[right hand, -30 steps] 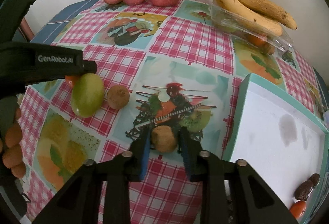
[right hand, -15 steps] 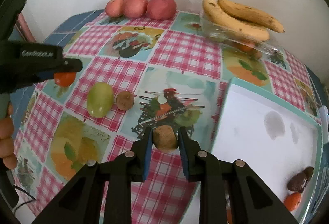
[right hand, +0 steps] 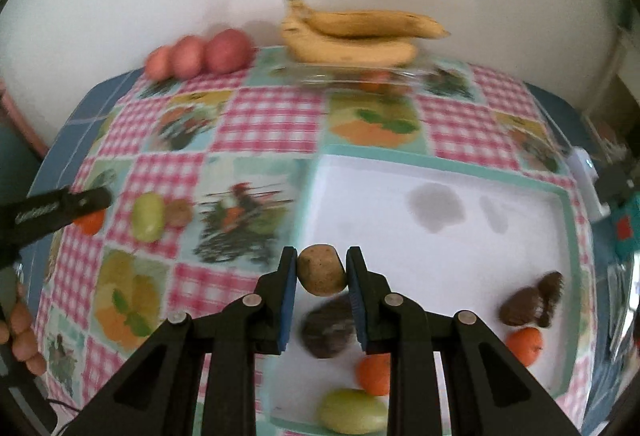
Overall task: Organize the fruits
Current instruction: 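Carry the orange and potato into the tray and open both grippers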
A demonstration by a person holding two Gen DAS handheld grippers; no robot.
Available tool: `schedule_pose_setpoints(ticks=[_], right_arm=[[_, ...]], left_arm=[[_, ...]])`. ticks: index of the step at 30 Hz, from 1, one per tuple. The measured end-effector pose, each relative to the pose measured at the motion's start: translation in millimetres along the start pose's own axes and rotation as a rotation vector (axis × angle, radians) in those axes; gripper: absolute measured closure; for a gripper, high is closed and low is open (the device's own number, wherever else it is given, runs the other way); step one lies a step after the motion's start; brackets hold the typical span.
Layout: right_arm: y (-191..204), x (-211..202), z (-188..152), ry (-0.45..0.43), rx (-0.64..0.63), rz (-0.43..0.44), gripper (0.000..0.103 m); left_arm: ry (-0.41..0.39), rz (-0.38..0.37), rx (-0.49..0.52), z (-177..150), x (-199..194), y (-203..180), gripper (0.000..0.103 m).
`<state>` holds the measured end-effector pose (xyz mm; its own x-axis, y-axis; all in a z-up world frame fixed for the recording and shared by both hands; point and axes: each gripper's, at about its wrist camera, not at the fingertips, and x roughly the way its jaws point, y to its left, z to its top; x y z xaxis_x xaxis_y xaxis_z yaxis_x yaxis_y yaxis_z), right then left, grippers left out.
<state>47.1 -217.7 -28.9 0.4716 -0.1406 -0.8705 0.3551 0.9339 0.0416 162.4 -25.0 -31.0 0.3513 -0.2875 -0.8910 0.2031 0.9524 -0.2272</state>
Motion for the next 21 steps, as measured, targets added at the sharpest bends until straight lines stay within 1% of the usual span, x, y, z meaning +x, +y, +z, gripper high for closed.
schedule_pose_setpoints(ticks=[7,13,15,21], right_arm=[[-70,2,3,0.015,0.173,-0.057,0.077],[-121,-5,1,0.004,0.303,-0.085,0.077],[-134,-8,0,-0.001,0.340,-0.093,0.077],[-154,-17,-1,-0.034,0.391,-0.119,0.077]], left_arm=[[0.032,-0.059,0.119,-12,3,-54,0.066],[0.024,-0.078,0.231,-24,-1,-96,0.067],[0.015,-0.089,0.277,-29,-3,-111,0.066],[0.007,-0.134,0.350,-40,-5,-138,0.066]])
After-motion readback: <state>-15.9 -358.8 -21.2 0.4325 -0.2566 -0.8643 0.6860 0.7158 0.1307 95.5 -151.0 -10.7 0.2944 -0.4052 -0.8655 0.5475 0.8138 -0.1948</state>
